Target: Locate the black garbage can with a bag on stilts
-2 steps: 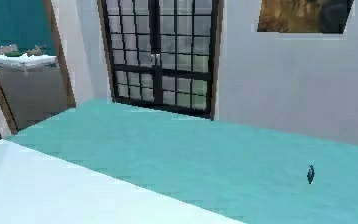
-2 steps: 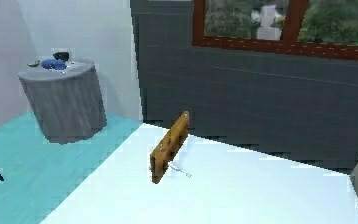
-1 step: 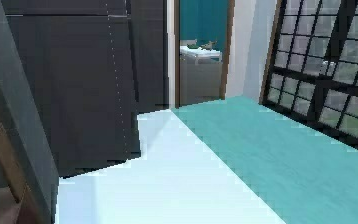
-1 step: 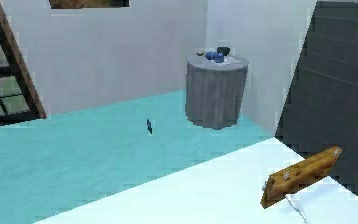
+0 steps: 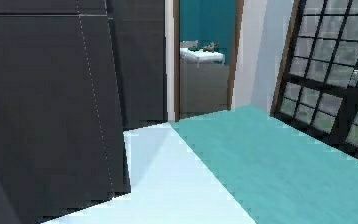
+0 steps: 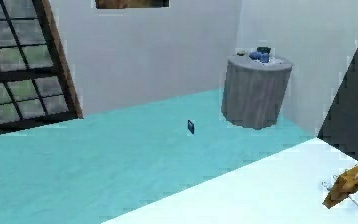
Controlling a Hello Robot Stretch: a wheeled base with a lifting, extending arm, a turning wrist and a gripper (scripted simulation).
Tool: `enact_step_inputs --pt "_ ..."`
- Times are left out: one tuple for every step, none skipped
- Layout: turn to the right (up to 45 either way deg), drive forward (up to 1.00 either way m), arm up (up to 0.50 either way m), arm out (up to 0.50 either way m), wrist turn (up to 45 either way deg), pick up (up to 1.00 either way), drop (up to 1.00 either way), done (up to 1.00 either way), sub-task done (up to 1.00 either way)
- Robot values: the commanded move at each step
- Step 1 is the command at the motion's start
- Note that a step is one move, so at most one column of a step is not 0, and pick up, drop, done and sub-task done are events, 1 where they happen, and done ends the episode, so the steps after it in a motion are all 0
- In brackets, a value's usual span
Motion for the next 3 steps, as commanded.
enact_step_inputs --pt "12.0 0.0 0.0 0.0 0.0 0.0 0.0 0.0 0.0" --pt "0.0 1.0 0.0 0.0 0.0 0.0 0.0 0.0 0.0" --pt "0.0 1.0 0.0 0.0 0.0 0.0 0.0 0.0 0.0"
